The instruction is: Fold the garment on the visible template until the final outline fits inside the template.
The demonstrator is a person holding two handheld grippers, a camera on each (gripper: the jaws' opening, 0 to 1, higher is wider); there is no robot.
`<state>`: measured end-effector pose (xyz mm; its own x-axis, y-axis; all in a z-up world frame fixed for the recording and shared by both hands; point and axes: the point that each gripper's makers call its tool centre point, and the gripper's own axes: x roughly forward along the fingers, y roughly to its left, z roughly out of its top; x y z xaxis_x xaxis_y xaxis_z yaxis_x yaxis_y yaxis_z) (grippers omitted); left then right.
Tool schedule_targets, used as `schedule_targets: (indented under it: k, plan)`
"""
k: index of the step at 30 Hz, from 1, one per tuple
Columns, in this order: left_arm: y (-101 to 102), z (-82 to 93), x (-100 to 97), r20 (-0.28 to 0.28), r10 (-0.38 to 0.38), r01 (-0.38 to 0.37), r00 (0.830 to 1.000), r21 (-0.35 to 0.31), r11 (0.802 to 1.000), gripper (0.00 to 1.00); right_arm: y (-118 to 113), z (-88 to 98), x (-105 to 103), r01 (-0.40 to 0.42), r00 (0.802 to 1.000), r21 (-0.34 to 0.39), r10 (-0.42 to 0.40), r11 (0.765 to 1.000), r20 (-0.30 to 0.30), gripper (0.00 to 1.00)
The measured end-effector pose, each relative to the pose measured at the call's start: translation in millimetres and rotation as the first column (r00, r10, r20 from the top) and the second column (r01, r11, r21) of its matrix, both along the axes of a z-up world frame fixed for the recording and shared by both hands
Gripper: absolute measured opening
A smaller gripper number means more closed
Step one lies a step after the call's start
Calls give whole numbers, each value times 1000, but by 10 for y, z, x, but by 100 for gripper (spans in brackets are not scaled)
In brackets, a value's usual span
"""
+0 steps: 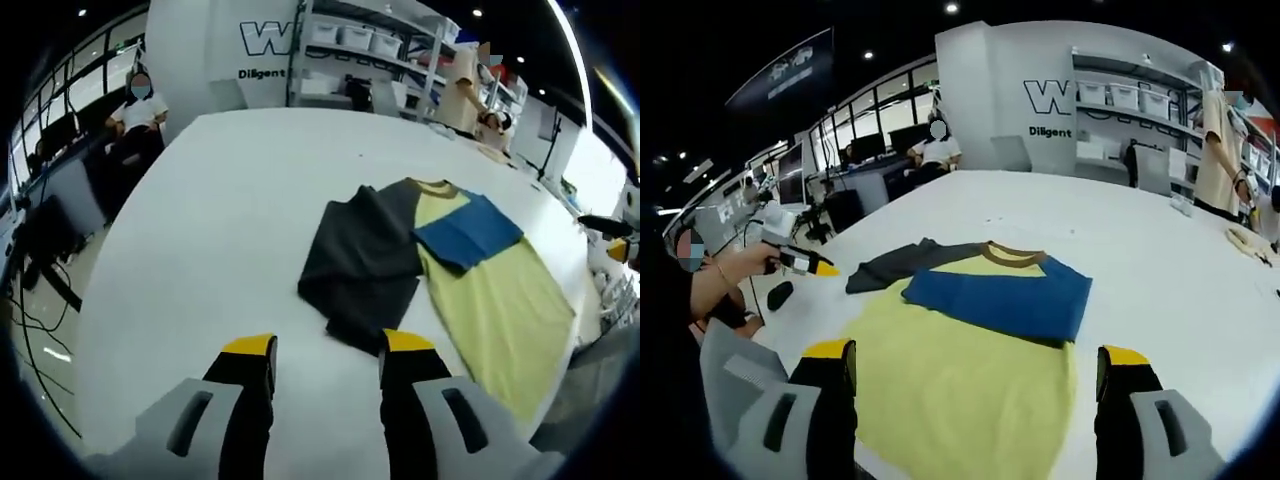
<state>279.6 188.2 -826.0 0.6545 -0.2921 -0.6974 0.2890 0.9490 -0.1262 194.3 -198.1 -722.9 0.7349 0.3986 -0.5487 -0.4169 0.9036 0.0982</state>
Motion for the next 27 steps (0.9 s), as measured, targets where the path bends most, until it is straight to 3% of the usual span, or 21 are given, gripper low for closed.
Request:
schedule_targets:
  k: [6, 10, 13, 18, 27]
  plan:
    - [5, -198, 66, -35, 20, -19, 999, 13, 1000, 35, -112, 11, -13, 36, 999, -5, -36, 999, 1, 99]
    - [-17, -216, 92, -19, 10, -9, 1000, 46, 999, 29, -136, 0, -36, 45, 999, -3, -46, 999, -3, 99]
    - [-57, -261, 94, -45, 19, -19, 999, 14, 1000, 28, -129, -15, -60, 41, 999, -11, -41, 999, -11, 99]
    - [-75, -292, 95, -43, 11, -10, 999, 29, 1000, 22, -72, -26, -101, 16, 1000, -17, -17, 1000, -20, 99]
    - [-157, -315, 99, -53, 33, -35, 998, -46, 998, 6, -102, -67, -130, 19, 999, -36, -20, 999, -35, 98]
